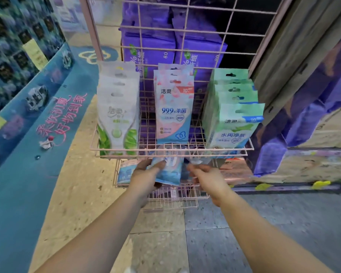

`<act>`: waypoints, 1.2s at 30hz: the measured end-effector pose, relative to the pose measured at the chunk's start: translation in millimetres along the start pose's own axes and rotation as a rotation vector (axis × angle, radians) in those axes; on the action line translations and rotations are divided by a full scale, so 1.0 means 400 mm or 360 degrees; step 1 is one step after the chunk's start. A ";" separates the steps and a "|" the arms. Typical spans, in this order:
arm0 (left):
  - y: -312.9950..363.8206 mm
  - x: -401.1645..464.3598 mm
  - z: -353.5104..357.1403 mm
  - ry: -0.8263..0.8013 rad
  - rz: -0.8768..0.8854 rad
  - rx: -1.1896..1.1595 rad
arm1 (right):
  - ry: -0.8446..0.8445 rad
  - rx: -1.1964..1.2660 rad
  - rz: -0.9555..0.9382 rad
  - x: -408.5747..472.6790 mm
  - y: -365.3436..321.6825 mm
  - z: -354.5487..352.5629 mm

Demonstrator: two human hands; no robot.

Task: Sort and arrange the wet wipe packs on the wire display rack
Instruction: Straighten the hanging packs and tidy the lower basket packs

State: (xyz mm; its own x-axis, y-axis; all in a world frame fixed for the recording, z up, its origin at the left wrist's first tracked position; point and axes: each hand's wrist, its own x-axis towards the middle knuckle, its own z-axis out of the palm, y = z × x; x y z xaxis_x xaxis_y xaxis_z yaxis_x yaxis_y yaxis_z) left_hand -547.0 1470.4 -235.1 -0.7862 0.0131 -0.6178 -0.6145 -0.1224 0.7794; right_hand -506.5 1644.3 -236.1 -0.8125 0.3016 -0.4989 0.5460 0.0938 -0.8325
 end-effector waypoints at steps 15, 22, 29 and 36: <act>-0.058 0.001 -0.115 -0.0024 -0.0118 -0.0310 | 0.0417 -0.0832 -0.0139 0.130 0.033 -0.009; -0.044 -0.042 0.009 -0.0104 0.0032 -0.0079 | 0.0551 -0.0402 -0.0566 -0.052 0.075 -0.120; -0.044 -0.031 0.164 0.0114 0.0039 -0.0134 | 0.0746 -0.0068 -0.0595 -0.134 0.056 -0.217; -0.041 -0.047 0.140 -0.0246 -0.0163 -0.0296 | 0.0516 0.0198 -0.0472 -0.140 0.020 -0.202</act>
State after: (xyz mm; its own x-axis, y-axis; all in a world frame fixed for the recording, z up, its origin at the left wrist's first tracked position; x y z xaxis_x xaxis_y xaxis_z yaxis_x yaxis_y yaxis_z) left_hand -525.8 1527.6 -230.6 -0.7301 0.1845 -0.6579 -0.6799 -0.2927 0.6724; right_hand -440.1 1704.6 -195.5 -0.8133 0.5623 -0.1496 0.2543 0.1121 -0.9606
